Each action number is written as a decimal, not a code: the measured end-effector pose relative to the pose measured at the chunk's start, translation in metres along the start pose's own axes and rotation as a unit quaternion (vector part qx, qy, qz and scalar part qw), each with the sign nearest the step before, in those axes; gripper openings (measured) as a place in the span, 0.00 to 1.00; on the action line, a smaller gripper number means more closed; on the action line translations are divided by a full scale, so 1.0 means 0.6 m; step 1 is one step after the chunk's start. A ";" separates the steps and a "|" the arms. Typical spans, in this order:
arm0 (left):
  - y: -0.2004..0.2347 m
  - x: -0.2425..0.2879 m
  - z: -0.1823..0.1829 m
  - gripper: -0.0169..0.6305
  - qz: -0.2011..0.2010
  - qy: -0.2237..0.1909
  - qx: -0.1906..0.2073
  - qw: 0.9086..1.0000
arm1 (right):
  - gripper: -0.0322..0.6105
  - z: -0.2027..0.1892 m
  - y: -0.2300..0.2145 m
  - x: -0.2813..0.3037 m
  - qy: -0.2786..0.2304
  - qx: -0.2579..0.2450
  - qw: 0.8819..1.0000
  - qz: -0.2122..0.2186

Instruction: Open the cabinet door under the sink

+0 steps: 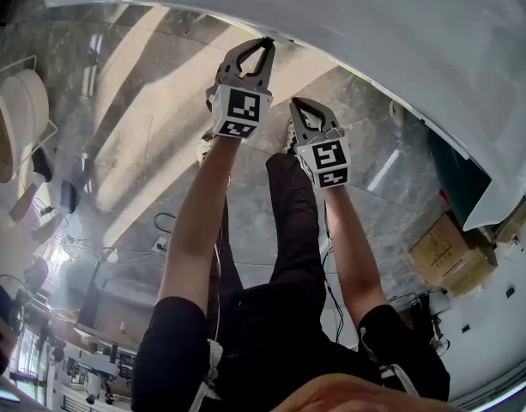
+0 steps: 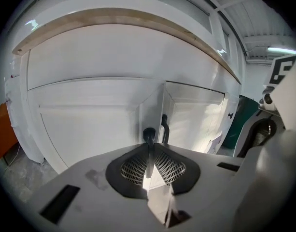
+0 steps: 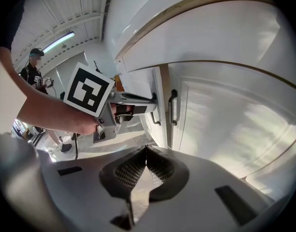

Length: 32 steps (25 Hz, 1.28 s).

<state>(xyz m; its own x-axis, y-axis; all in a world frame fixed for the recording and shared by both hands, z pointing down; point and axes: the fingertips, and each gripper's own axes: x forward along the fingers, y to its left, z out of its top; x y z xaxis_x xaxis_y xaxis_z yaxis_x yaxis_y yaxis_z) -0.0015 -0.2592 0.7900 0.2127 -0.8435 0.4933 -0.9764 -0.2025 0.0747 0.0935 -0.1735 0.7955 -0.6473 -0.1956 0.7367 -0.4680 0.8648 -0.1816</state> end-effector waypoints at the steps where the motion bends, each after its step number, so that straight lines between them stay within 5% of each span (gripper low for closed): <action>1: -0.002 -0.008 -0.004 0.09 -0.004 -0.001 0.010 1.000 | 0.14 -0.001 0.005 0.002 0.001 -0.001 1.000 0.000; 20: 0.018 -0.174 -0.119 0.09 -0.071 0.034 0.071 0.994 | 0.14 0.051 0.166 0.056 -0.031 -0.005 0.999 -0.008; 32: 0.098 -0.297 -0.189 0.09 -0.087 0.054 0.109 0.989 | 0.14 0.065 0.271 0.066 -0.028 -0.006 1.000 0.000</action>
<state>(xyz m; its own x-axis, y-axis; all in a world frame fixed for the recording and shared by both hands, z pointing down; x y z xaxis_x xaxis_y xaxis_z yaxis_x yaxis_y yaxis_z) -0.1012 -0.0648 0.8047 0.3592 -0.7310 0.5802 -0.8923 -0.4512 -0.0161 -0.0318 -0.0588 0.7701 -0.6798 -0.2216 0.6991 -0.4615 0.8701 -0.1730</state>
